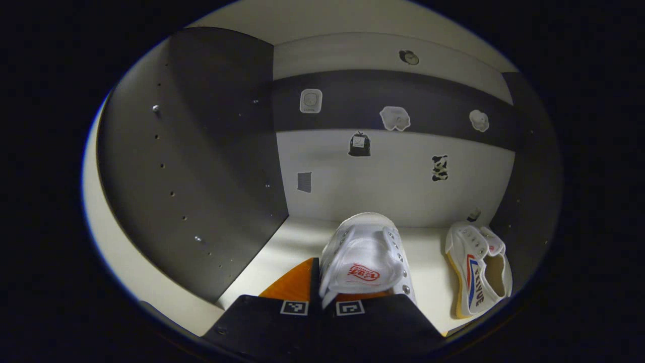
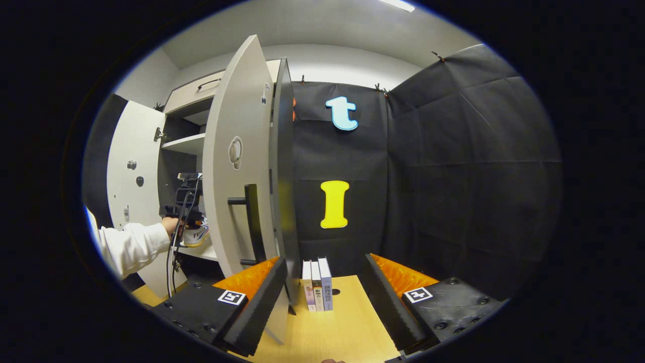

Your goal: Grab one shoe with the right hand and put it into the shoe cabinet, grab the other shoe with the left hand and put it into the shoe cabinet; then close the right door with the right hand and the left door with the left hand.

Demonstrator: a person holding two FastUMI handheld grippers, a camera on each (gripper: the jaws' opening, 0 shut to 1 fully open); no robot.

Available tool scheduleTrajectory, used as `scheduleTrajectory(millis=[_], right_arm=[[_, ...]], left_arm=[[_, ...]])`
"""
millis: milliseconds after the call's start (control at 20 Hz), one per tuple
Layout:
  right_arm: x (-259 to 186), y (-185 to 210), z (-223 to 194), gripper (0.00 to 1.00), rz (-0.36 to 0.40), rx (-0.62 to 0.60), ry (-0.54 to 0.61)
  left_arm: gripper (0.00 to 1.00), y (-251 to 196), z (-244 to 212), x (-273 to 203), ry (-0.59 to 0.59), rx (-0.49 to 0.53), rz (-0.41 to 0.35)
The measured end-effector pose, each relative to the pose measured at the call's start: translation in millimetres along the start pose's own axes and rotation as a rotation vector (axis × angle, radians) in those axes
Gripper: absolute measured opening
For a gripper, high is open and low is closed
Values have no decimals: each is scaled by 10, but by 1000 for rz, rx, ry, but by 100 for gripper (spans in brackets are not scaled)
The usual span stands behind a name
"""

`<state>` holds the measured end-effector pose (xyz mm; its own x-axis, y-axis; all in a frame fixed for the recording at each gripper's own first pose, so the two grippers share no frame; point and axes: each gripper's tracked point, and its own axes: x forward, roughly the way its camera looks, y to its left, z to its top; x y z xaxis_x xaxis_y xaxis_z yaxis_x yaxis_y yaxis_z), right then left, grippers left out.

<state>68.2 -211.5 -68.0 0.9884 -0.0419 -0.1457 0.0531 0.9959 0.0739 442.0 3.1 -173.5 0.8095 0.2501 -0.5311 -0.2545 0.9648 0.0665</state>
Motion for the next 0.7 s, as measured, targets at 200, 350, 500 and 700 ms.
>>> scheduleTrajectory(millis=[200, 350, 500, 700], right_arm=[[70, -146, -2, 98, -16, -16, 3], [111, -220, -39, 98, -22, -16, 11], [121, -241, -50, 98, -27, -10, 15], [79, -229, -37, 98, -24, -6, 6]], left_arm=[[6, -35, -80, 314, 23, 51, 41], [5, -98, -96, 455, 33, 60, 45], [6, -123, -170, 513, 64, 75, 47], [13, -163, -186, 457, 78, 70, 30]])
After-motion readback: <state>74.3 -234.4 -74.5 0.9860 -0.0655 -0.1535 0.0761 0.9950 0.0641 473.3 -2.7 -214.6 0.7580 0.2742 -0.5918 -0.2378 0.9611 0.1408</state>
